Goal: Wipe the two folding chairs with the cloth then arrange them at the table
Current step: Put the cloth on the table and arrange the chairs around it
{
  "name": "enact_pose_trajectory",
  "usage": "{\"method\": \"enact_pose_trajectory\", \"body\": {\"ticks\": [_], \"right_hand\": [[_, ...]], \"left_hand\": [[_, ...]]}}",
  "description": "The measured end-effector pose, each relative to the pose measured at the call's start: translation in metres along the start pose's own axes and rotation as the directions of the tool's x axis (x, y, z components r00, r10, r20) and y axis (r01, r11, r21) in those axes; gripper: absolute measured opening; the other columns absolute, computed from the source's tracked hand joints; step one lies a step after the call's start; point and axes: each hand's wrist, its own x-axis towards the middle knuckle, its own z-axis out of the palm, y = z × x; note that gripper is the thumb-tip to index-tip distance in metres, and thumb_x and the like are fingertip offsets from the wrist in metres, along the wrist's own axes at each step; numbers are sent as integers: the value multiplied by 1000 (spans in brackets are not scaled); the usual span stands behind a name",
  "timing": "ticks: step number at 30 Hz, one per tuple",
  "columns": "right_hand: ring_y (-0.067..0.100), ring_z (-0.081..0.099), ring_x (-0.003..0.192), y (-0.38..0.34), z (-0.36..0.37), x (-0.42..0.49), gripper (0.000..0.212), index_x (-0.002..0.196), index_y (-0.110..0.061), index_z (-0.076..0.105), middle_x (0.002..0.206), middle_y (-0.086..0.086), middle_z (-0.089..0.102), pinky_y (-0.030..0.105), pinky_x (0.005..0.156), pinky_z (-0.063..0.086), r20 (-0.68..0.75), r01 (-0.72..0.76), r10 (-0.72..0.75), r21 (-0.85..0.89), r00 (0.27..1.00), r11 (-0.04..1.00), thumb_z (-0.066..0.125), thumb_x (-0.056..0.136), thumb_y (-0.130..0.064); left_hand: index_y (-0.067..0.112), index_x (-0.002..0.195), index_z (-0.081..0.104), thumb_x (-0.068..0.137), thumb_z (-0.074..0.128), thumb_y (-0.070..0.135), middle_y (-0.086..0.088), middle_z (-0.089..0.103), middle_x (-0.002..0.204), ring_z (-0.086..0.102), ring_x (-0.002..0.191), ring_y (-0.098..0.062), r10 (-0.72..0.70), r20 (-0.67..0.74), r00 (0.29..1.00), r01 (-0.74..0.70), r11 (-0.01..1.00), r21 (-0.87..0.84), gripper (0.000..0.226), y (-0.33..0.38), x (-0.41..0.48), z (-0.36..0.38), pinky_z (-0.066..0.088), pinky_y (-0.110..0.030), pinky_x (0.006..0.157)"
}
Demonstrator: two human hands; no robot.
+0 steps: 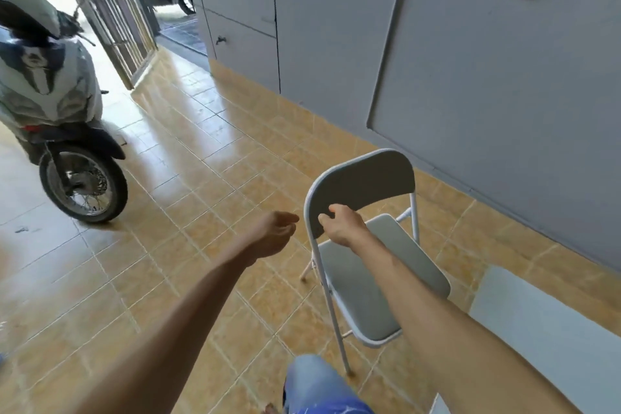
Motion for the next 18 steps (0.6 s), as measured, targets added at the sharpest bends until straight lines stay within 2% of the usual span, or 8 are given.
{"method": "enact_pose_trajectory", "body": {"ticks": [3, 8, 10, 13, 16, 17, 18], "right_hand": [[32, 41, 141, -9, -8, 32, 57, 150, -8, 41, 154, 12, 44, 39, 112, 36, -23, -58, 60, 64, 998, 996, 45, 101, -36], [33, 46, 137, -23, -20, 100, 55, 148, -5, 42, 150, 15, 47, 42, 109, 40, -79, -119, 133, 152, 988, 981, 45, 102, -35], [34, 51, 132, -29, -25, 129, 51, 142, -2, 47, 145, 17, 52, 39, 103, 44, -102, -151, 172, 184, 980, 971, 46, 103, -34], [35, 55, 127, -35, -28, 167, 50, 137, 2, 51, 141, 20, 55, 37, 97, 46, -130, -205, 233, 201, 964, 958, 49, 101, -33], [37, 52, 129, -31, -27, 205, 54, 137, 4, 51, 143, 22, 52, 38, 102, 45, -158, -261, 302, 240, 940, 935, 52, 99, -35], [37, 51, 131, -30, -26, 213, 57, 139, 4, 49, 144, 23, 50, 39, 104, 43, -156, -284, 329, 253, 931, 925, 52, 99, -36], [37, 49, 132, -28, -24, 220, 60, 141, 4, 46, 146, 23, 47, 40, 106, 42, -154, -307, 353, 260, 923, 915, 52, 99, -38]], "left_hand": [[6, 132, 59, 101, 43, 8, -7, 59, 137, 56, 117, -16, 25, 43, 999, -27, 999, 36, 35, -4, 40, -13, 41, -27, 101], [8, 133, 59, 98, 48, 10, -8, 61, 135, 59, 119, -22, 49, 100, 994, -63, 988, 138, 37, -4, 115, -39, 44, -34, 104], [5, 134, 58, 97, 50, 9, -10, 61, 135, 60, 120, -25, 65, 103, 993, -81, 983, 164, 37, 1, 147, -54, 44, -31, 102], [4, 133, 59, 99, 48, 6, -10, 62, 132, 61, 117, -25, 89, 117, 989, -113, 971, 212, 36, 11, 196, -70, 42, -24, 91], [6, 114, 69, 96, 45, 4, -6, 64, 105, 61, 99, -21, 132, 57, 990, -142, 962, 234, 30, 16, 247, -79, 40, -24, 81], [9, 108, 70, 96, 44, 4, -5, 62, 102, 61, 97, -21, 135, 60, 989, -146, 959, 244, 29, 17, 260, -80, 40, -24, 80], [8, 113, 70, 96, 44, 4, -6, 64, 105, 62, 100, -23, 135, 72, 988, -150, 955, 258, 32, 18, 271, -79, 42, -24, 81]]}}
